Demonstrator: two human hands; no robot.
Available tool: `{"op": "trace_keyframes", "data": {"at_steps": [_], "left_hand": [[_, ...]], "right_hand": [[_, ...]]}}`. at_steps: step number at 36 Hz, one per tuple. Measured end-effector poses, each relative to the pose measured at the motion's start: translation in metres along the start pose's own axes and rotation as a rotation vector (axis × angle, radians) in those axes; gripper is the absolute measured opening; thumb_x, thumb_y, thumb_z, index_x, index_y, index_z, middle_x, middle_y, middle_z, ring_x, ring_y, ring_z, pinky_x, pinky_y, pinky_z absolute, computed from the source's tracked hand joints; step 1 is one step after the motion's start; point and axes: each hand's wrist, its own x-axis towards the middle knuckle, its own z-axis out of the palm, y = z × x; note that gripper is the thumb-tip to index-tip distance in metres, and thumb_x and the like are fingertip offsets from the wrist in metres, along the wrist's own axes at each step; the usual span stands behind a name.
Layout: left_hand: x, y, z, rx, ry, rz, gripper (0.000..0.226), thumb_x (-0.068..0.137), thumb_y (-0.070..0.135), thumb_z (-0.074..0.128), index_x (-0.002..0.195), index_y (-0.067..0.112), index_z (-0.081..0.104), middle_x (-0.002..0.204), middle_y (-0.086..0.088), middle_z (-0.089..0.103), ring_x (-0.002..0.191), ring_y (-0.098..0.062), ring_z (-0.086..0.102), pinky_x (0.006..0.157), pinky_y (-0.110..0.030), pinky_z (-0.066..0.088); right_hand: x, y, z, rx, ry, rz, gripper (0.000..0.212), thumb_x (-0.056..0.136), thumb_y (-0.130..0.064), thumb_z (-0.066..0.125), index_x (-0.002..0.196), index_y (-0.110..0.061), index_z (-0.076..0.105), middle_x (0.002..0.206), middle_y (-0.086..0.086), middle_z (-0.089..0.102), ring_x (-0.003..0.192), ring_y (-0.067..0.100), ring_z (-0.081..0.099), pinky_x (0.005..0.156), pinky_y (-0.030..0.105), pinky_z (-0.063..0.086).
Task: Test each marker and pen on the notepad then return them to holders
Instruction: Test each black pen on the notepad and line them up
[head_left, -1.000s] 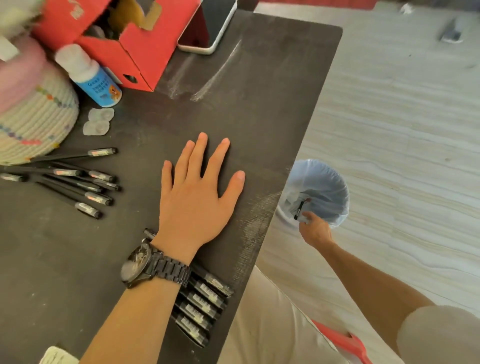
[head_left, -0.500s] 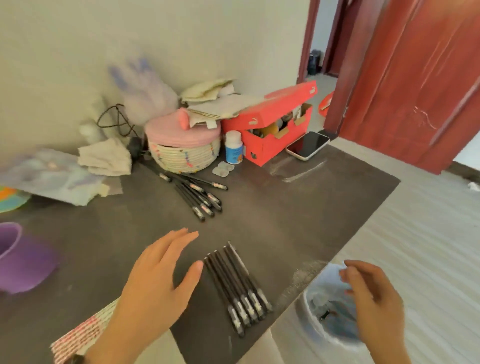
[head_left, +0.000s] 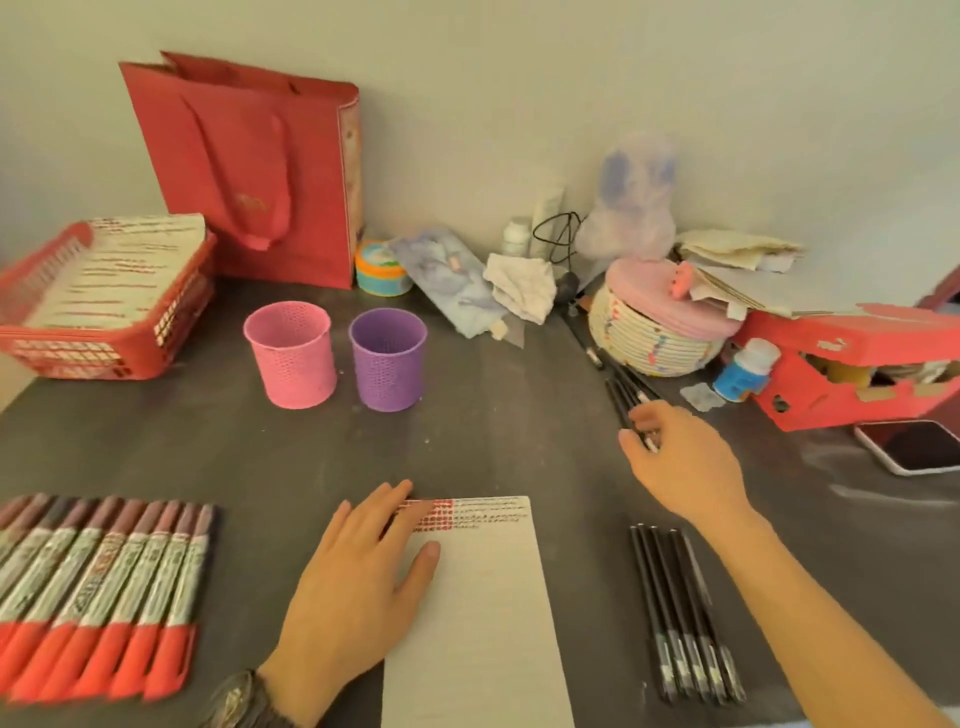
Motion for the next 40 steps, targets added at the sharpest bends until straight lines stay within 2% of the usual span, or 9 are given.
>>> {"op": "trace_keyframes", "data": {"at_steps": [2,6,12,16,22,27,32,37,40], "left_hand": [[0.0,0.001,0.001,0.012,-0.005,0.0,0.058,0.096,0.06,0.021,0.142,0.036,0.048,0.155,0.013,0.037,0.146,-0.011,0.029,0.121,-0.037,0.014],[-0.001,0.001,0.002,0.002,0.003,-0.006,0.055,0.097,0.057,0.025,0.141,0.034,0.049,0.154,0.011,0.04,0.145,-0.012,0.031,0.12,-0.038,0.018],[0.0,0.001,0.004,0.021,0.008,0.005,0.062,0.096,0.061,0.012,0.15,0.039,0.032,0.162,0.015,0.02,0.15,-0.007,0.01,0.121,-0.032,-0.002],[0.0,0.003,0.004,0.026,0.016,0.001,0.059,0.097,0.059,0.014,0.149,0.038,0.034,0.161,0.014,0.022,0.15,-0.008,0.012,0.122,-0.033,-0.001],[0.0,0.004,0.006,0.03,0.008,-0.008,0.058,0.098,0.058,0.018,0.148,0.037,0.036,0.161,0.013,0.025,0.15,-0.01,0.014,0.121,-0.034,0.0],[0.002,0.004,0.008,0.032,0.023,-0.01,0.056,0.097,0.059,0.02,0.147,0.038,0.035,0.161,0.014,0.025,0.15,-0.009,0.015,0.122,-0.035,0.002],[0.002,0.007,0.006,0.025,0.034,-0.02,0.053,0.097,0.056,0.028,0.142,0.034,0.046,0.157,0.011,0.035,0.147,-0.012,0.027,0.122,-0.039,0.015],[0.002,0.007,0.005,0.038,0.019,-0.021,0.056,0.097,0.059,0.023,0.146,0.037,0.039,0.16,0.014,0.027,0.149,-0.009,0.018,0.123,-0.036,0.006],[0.001,0.007,0.003,0.037,0.027,-0.021,0.055,0.097,0.057,0.027,0.145,0.036,0.041,0.159,0.013,0.029,0.149,-0.01,0.02,0.123,-0.036,0.008]], "right_hand": [[0.019,-0.009,0.003,-0.13,-0.052,0.006,0.035,0.095,-0.044,0.056,0.125,-0.026,0.058,0.12,-0.002,0.065,0.111,0.024,0.061,0.088,0.043,0.054],[0.044,-0.022,0.013,-0.303,-0.124,-0.007,0.04,0.097,-0.044,0.051,0.129,-0.02,0.054,0.122,0.008,0.061,0.112,0.031,0.057,0.086,0.044,0.053],[0.079,-0.035,0.033,-0.315,-0.246,-0.109,0.048,0.1,-0.033,0.05,0.144,-0.014,0.046,0.148,0.015,0.045,0.133,0.038,0.039,0.109,0.046,0.039],[0.101,-0.047,0.046,-0.328,-0.311,-0.104,0.055,0.102,-0.033,0.045,0.153,-0.014,0.034,0.161,0.015,0.024,0.146,0.038,0.023,0.117,0.048,0.029],[0.128,-0.059,0.06,-0.288,-0.376,0.008,0.063,0.104,-0.046,0.036,0.157,-0.018,0.022,0.165,0.014,0.016,0.15,0.037,0.013,0.117,0.052,0.025],[0.144,-0.06,0.075,-0.276,-0.311,0.105,0.066,0.102,-0.052,0.034,0.156,-0.015,0.024,0.161,0.022,0.02,0.148,0.041,0.016,0.117,0.054,0.023],[0.153,-0.059,0.076,-0.298,-0.172,0.149,0.072,0.098,-0.051,0.043,0.153,-0.008,0.026,0.157,0.026,0.025,0.145,0.043,0.021,0.113,0.054,0.029],[0.159,-0.059,0.075,-0.279,-0.177,0.166,0.073,0.097,-0.049,0.046,0.153,-0.006,0.025,0.157,0.026,0.026,0.144,0.044,0.021,0.113,0.054,0.029],[0.162,-0.064,0.074,-0.274,-0.162,0.187,0.072,0.095,-0.045,0.052,0.149,-0.003,0.029,0.154,0.027,0.029,0.142,0.045,0.024,0.111,0.053,0.031]]}}
